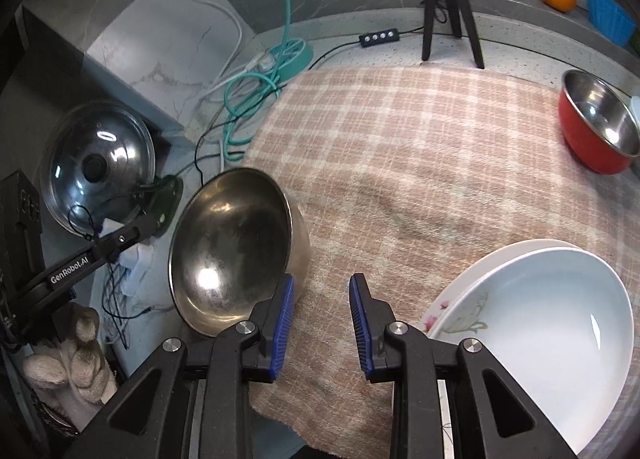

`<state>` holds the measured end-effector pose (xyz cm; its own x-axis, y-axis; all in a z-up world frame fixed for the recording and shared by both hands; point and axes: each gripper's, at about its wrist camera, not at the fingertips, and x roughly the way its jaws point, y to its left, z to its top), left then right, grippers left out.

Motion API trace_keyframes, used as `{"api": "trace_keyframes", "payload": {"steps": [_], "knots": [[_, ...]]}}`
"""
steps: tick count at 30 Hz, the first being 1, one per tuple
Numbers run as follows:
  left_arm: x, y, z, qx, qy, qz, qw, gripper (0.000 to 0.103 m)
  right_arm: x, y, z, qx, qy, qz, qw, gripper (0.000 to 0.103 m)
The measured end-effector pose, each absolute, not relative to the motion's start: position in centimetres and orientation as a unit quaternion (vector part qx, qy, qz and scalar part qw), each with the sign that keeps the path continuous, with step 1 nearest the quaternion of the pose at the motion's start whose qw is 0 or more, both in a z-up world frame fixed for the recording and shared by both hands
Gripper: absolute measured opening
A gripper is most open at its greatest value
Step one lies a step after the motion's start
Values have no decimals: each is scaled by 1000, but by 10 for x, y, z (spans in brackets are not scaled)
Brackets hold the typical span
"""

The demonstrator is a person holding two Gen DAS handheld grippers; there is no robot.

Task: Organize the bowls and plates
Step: 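Lower the steel bowl onto the cloth and open both tools, then move both tools to the rim of the red-bottomed steel bowl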

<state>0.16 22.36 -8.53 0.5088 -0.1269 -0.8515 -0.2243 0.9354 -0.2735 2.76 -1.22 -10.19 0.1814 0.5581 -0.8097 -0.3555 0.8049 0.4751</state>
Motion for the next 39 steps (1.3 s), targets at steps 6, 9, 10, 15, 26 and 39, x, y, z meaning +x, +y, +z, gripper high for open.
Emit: {"api": "trace_keyframes", "payload": {"steps": [6, 9, 10, 15, 26, 39], "knots": [[15, 195, -77, -173, 496, -6, 851, 23, 29, -48, -84, 112, 538, 288, 784, 26], [26, 172, -78, -156, 504, -26, 849, 23, 31, -73, -77, 124, 526, 274, 795, 26], [29, 163, -77, -149, 504, -35, 850, 23, 31, -80, -77, 127, 523, 269, 799, 26], [46, 116, -70, -119, 497, -87, 855, 23, 41, -125, -75, 146, 512, 235, 813, 26], [99, 21, -75, -81, 504, -160, 845, 23, 73, -217, -94, 186, 505, 155, 829, 26], [168, -41, -98, -71, 545, -192, 813, 15, 132, -260, -123, 251, 508, 135, 813, 26]]}}
